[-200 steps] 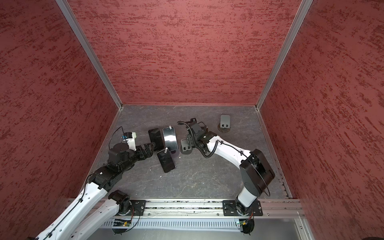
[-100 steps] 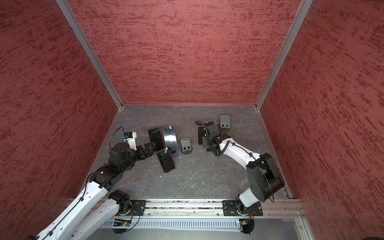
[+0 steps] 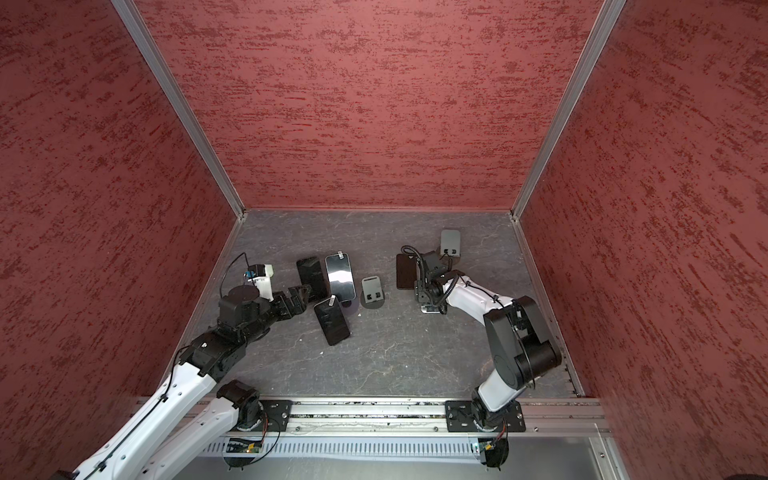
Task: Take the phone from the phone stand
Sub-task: 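Lower the dark phone flat beside the black phone and open the right gripper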
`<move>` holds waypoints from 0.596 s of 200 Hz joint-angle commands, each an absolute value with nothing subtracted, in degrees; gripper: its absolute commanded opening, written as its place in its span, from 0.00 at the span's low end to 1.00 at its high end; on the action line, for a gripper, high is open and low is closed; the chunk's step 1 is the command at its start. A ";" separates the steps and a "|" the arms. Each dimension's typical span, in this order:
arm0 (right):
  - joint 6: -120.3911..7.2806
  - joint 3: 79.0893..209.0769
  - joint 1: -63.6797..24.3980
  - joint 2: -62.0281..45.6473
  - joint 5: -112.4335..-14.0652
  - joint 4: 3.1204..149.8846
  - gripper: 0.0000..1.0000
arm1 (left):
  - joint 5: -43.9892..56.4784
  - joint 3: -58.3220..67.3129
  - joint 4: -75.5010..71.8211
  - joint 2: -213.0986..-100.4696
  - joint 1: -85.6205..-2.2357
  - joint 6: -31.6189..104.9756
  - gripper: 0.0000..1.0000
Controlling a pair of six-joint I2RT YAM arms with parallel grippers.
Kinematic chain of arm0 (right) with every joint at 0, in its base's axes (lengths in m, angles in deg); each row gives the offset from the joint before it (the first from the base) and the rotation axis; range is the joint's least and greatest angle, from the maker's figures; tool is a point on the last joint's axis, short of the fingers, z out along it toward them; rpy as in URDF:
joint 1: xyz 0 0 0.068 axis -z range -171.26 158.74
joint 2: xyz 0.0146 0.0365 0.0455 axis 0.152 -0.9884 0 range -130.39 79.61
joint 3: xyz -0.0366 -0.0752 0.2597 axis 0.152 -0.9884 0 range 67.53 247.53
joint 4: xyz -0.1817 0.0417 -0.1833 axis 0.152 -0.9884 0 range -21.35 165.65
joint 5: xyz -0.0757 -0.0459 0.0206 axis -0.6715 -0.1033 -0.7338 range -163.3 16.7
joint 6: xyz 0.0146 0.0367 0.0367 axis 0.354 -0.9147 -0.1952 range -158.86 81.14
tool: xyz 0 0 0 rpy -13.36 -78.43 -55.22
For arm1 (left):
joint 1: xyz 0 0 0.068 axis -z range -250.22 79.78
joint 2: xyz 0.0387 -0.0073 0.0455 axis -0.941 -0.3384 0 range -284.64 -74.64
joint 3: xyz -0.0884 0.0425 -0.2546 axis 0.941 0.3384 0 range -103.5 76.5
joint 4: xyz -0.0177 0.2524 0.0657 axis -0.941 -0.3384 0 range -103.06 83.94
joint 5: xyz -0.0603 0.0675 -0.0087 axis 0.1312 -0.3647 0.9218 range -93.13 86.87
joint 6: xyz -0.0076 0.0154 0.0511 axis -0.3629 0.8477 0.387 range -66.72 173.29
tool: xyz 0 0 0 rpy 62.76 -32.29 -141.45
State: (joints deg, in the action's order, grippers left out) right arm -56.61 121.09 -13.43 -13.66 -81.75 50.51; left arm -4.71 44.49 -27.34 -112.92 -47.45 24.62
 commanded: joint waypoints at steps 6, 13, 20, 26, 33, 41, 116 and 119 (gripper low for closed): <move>-56.65 121.06 -12.13 -15.14 -79.99 53.23 0.66 | -5.10 45.14 -25.95 -112.61 -47.63 24.72 0.99; -56.54 121.10 -11.86 -15.65 -79.66 53.32 0.66 | -5.20 45.03 -25.93 -112.59 -47.64 24.79 0.99; -56.44 121.10 -11.58 -16.00 -79.48 53.37 0.66 | -5.29 45.04 -25.93 -112.61 -47.65 24.94 0.99; -56.30 121.06 -11.39 -16.27 -79.38 53.49 0.67 | -5.37 45.03 -25.94 -112.61 -47.64 24.91 1.00; -56.25 120.97 -11.14 -16.52 -79.34 53.66 0.67 | -5.40 45.04 -25.93 -112.59 -47.63 25.01 1.00; -56.02 120.88 -10.90 -16.73 -78.99 53.89 0.67 | -5.46 45.11 -25.91 -112.69 -47.65 25.07 0.99; -53.63 121.38 -9.46 -19.85 -77.17 54.85 0.71 | -5.35 45.15 -25.56 -112.96 -47.64 25.06 1.00; -53.58 121.49 -9.33 -20.07 -76.99 54.76 0.71 | -5.35 45.12 -25.57 -112.92 -47.69 25.07 0.99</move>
